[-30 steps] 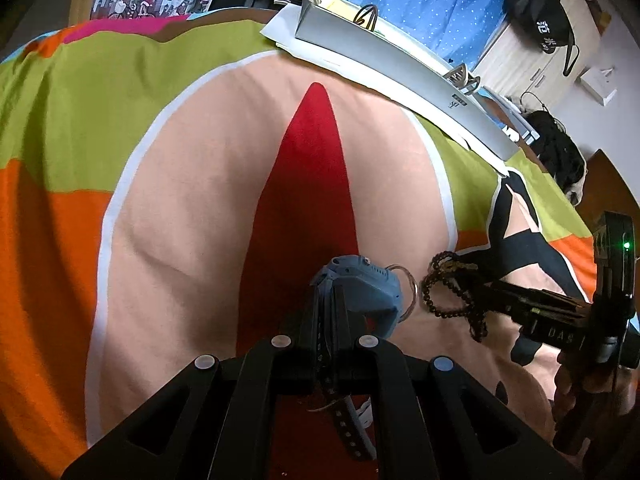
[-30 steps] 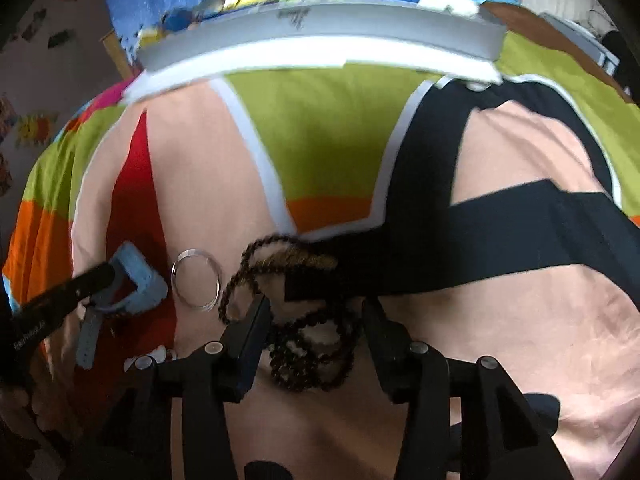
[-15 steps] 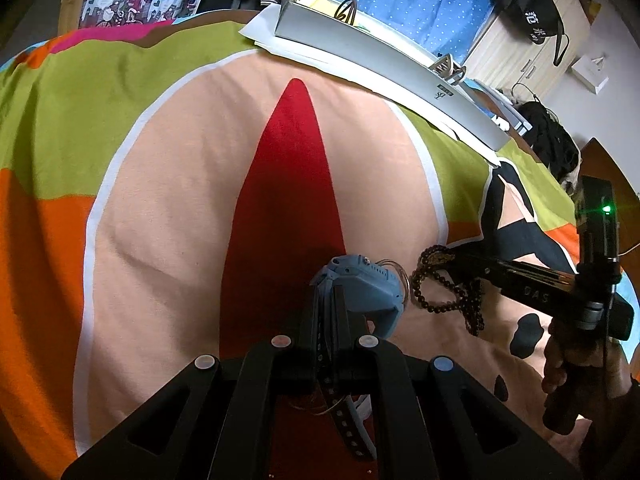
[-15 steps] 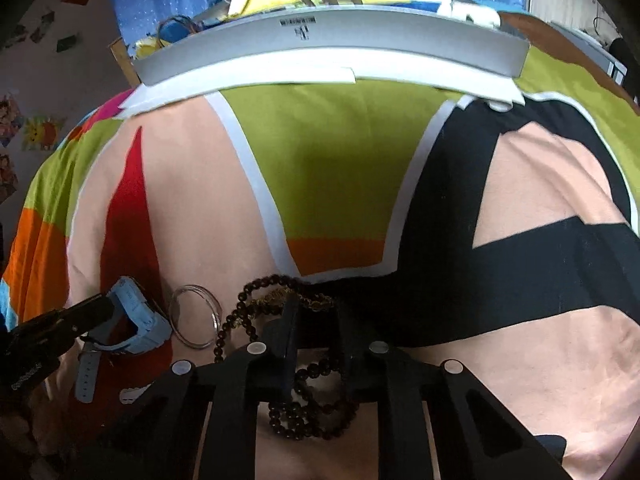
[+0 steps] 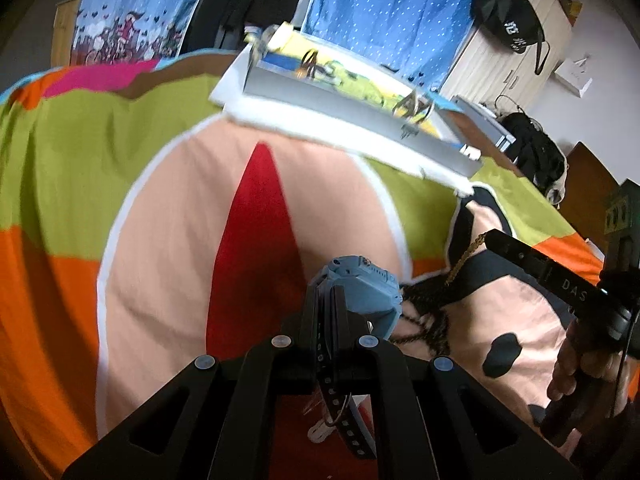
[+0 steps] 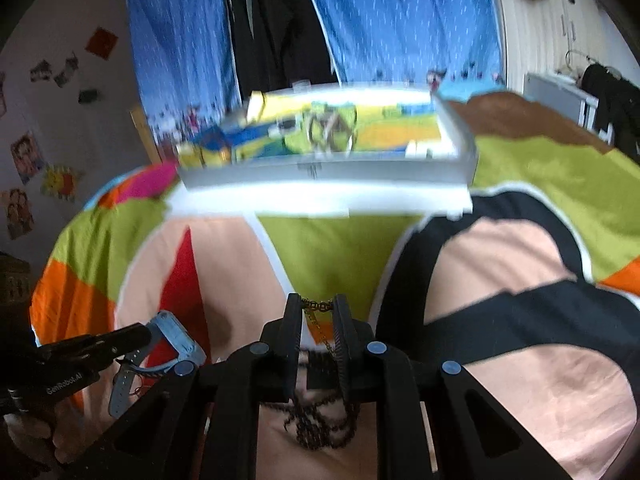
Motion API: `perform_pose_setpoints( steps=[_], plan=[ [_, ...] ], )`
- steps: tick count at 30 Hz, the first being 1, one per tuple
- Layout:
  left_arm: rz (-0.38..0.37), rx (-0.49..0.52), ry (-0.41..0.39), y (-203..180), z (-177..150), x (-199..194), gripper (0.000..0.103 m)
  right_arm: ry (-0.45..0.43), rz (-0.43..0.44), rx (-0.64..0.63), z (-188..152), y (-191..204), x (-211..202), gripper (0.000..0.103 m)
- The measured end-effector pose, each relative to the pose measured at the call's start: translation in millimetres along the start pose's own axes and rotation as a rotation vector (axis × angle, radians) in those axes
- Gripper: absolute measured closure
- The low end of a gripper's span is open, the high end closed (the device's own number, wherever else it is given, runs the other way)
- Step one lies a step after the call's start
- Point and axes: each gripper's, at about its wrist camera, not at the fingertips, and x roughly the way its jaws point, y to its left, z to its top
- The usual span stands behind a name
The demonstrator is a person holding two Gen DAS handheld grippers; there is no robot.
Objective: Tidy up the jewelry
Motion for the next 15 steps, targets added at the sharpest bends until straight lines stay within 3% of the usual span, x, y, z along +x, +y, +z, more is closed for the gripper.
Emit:
perform_pose_setpoints(
  steps=[4,11,15],
  plan=[
    [-0.005,-0.004,-0.032,-6.8,26.5,-4.7,0.100,-0.104,0.018,0.019,21.0,10.4,4.8,0.088],
    [-0.004,0.015,-0.134,-28.9,93.4,-5.9,0.100,-0.340,0.053,0.048,69.6,-5.3,-7.6,0.088],
    [-0.001,0.016,-0.204,-37.9,132.4,0.4,0.100,-0.422,0.054,0.067,97.4,-16.6,-0.7,0.088]
  ],
)
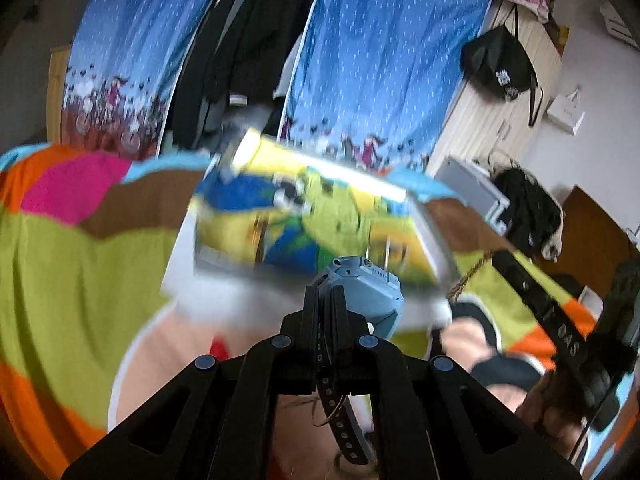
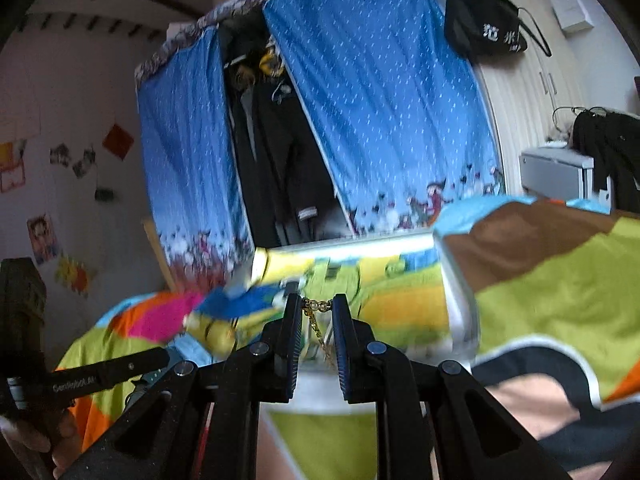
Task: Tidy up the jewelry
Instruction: 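Lower the watch into the tray and open the left gripper while the right gripper carries the necklace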
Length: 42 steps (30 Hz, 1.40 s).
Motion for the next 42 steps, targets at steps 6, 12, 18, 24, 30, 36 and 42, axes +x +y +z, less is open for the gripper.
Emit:
perform_pose_setpoints(
  steps=[6,12,18,24,30,36,42],
  plan=[
    [0.047,-0.027,-0.026,-0.7,37.3,49.6,0.100,-0.007,-0.007,0.053,7.4,-25.2,35.9,0.088],
    [0.107,-0.011,0.011,2.1,42.2,94.0,0.100,0.072,-0.036,0.092,-8.2,-44.8,59.0,0.088],
    [0.171,-0.056,0.105,8.0,34.6,127.9,0.100,0.178,-0.075,0.144,-27.0,-55.9,72.7,0.087],
    [0.189,-0.147,0.136,18.4,34.3,125.5,0.098,0.195,-0.104,0.143,-28.8,-56.1,66.4,0.079],
    [0.174,-0.091,0.087,3.8,40.0,96.2,0.062,0.167,-0.125,0.119,-23.4,-53.2,48.8,0.058],
    [0.143,-0.067,0.030,-10.9,45.4,52.0,0.049,0.111,-0.146,0.063,-16.2,-40.5,17.4,0.034],
    [0.140,-0.065,-0.047,-19.6,35.2,2.7,0.027,0.042,-0.163,-0.025,-11.8,-18.8,-16.8,0.019]
  ],
)
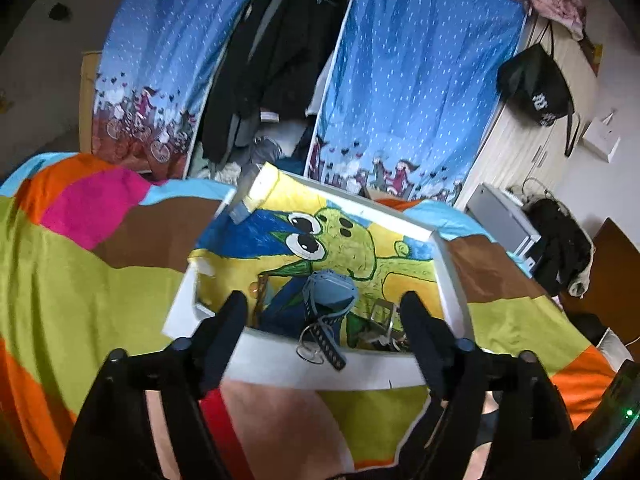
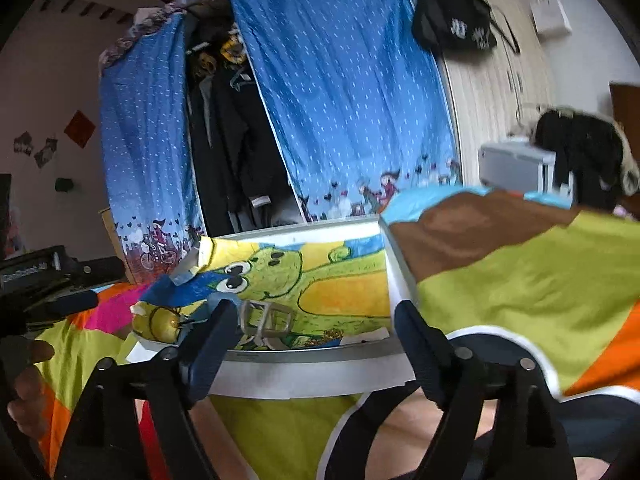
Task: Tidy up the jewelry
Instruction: 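Lower the watch into the tray and open the left gripper while the right gripper carries the necklace, then withdraw both grippers from the tray back toward the bed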
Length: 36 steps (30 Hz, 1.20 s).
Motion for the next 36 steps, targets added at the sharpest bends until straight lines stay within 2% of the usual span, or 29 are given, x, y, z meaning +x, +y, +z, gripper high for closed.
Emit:
perform_pose_setpoints(
  steps=[2,4,8,17,28,36],
  plan=[
    [0.003,0.016,-0.022,0.3,-6.4,-19.3,0.027,-0.034,0.005,-0.015,-0.6,4.7,-16.0,0.010],
    [0.010,0.039,-0.035,0.9,-12.1,-34.7,0.026,-0.068,0.013,-0.025,-2.4,9.4,-32.4,0.007],
    [0.023,0.075,-0.082,3.0,-32.0,-68.9,0.012,-0.105,0.014,-0.045,-8.1,19.4,-62.5,0.003],
    [0.038,0.052,-0.103,30.8,-77.9,-132.3,0.011,-0.134,0.021,-0.059,-30.8,35.4,-119.7,0.000],
    [0.095,0.118,-0.086,58.5,-133.5,-181.2,0.011,-0.012,0.049,-0.044,-74.4,63.4,-157.2,0.000],
    [0.100,0.140,0.034,95.3,-173.4,-185.3,0.011,0.140,0.007,0.021,-102.3,61.0,-152.8,0.000]
  ],
)
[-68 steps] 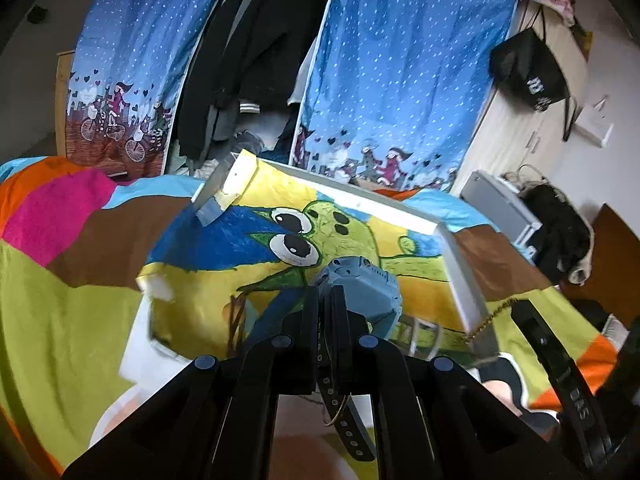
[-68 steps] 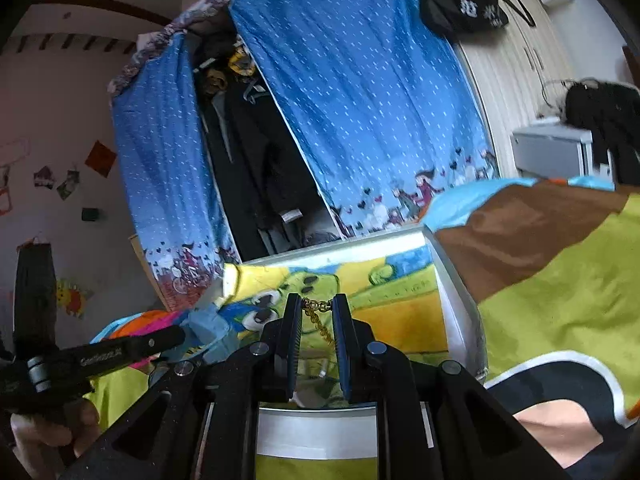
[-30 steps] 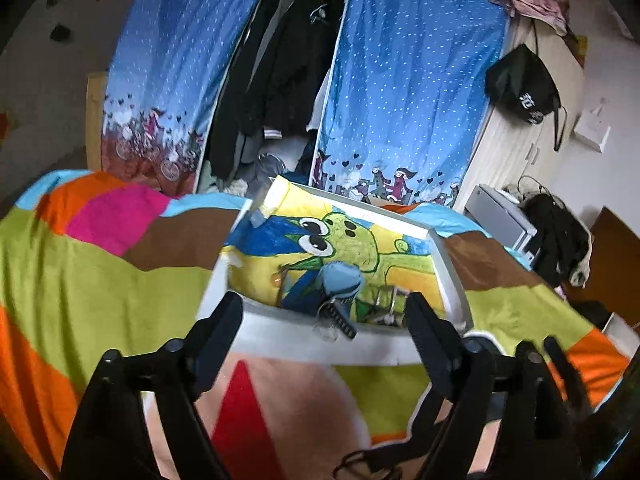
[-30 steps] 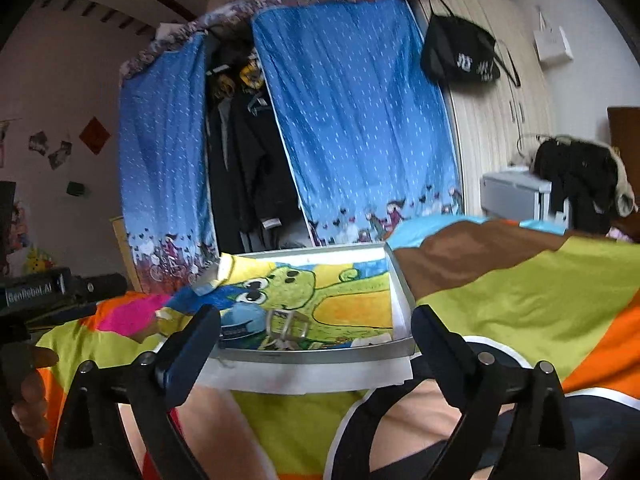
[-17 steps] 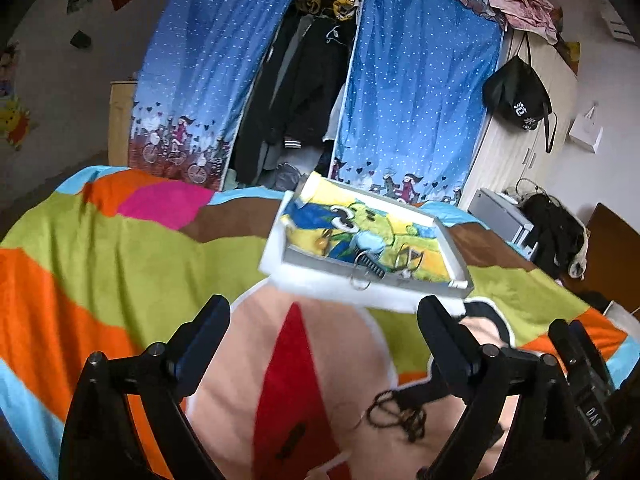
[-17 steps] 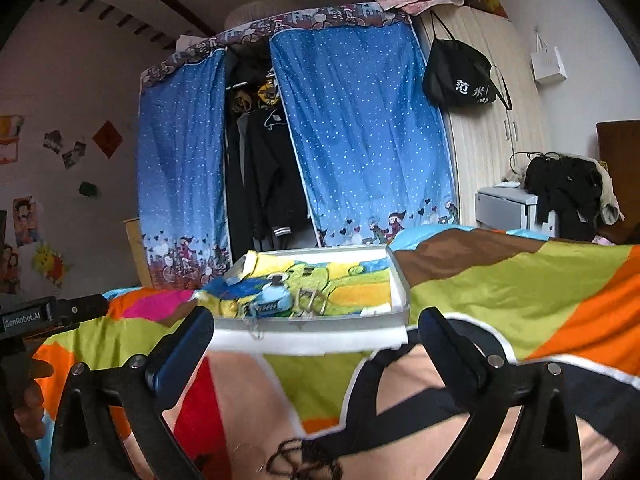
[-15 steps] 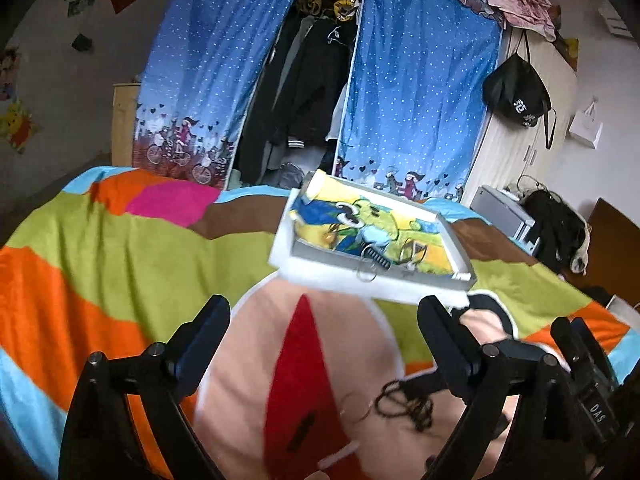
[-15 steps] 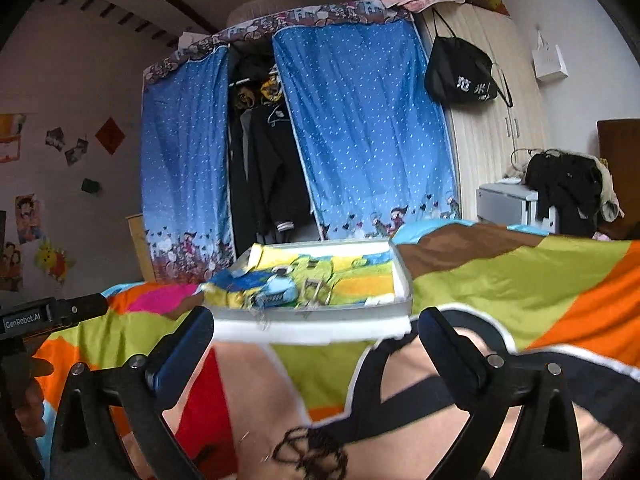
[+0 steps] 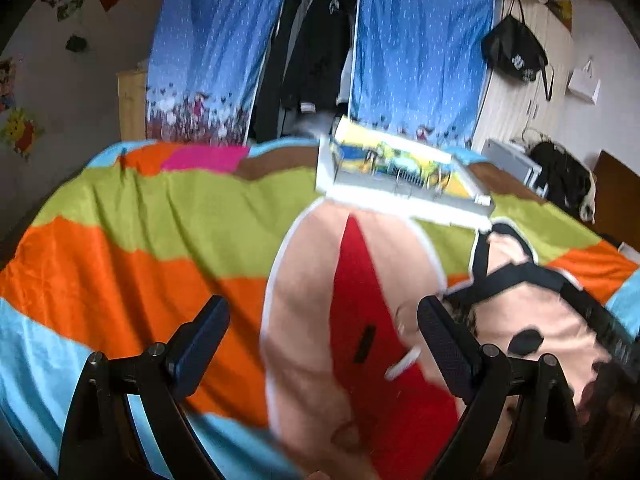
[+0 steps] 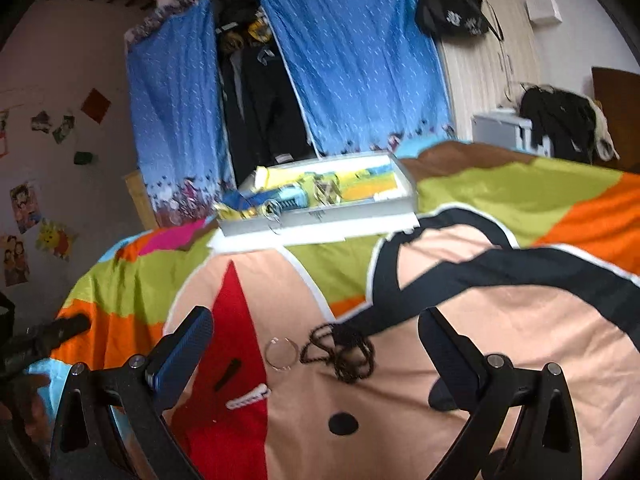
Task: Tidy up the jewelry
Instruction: 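Withdraw both grippers from the tray back toward the bed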
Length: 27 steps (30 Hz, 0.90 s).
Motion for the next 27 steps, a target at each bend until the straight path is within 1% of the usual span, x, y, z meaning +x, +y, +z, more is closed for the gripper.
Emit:
perform_pose_setpoints(
  steps=[3,6,9,11,14,17,19,21,24,25,26,27],
  plan=[
    [-0.001,-0.024,0.051,14.8,-22.2,7.2,0.011,0.069,-0.009,0.039,-3.8,-7.1,14.4,0.000],
    [-0.013,-0.079,0.120,24.8,-32.9,18.9,0.011,0.139,-0.017,0.069,-9.9,-12.4,27.4,0.000],
    [-0.064,-0.139,0.183,30.9,-32.5,30.2,0.011,0.206,-0.034,0.077,-15.8,-13.5,40.1,0.000],
    [-0.097,-0.173,0.222,34.4,-33.2,36.8,0.011,0.266,-0.038,0.084,-21.2,-15.0,51.7,0.000],
    [-0.119,-0.193,0.284,37.1,-37.1,43.8,0.011,0.345,-0.032,0.098,-28.8,-18.0,67.8,0.000],
    [-0.139,-0.194,0.336,35.4,-40.4,47.9,0.011,0.398,-0.012,0.102,-35.1,-17.9,79.8,0.000],
    [-0.163,-0.185,0.365,32.3,-43.7,48.8,0.011,0.429,0.019,0.102,-37.6,-15.7,86.2,0.000],
    [-0.183,-0.159,0.388,28.0,-47.6,49.9,0.012,0.461,0.062,0.103,-39.6,-12.6,91.7,0.000],
    [-0.199,-0.111,0.394,18.7,-51.4,49.5,0.013,0.527,0.139,0.103,-46.8,-5.6,103.3,0.000],
    [-0.205,-0.088,0.398,14.7,-52.4,49.4,0.017,0.546,0.159,0.103,-49.0,-3.2,106.6,0.000],
    [-0.212,-0.063,0.404,10.6,-53.7,49.8,0.028,0.558,0.172,0.101,-50.1,-0.5,109.2,0.002],
    [-0.214,-0.046,0.411,7.8,-55.7,51.6,0.032,0.573,0.188,0.095,-52.2,2.5,111.7,0.004]
  ],
)
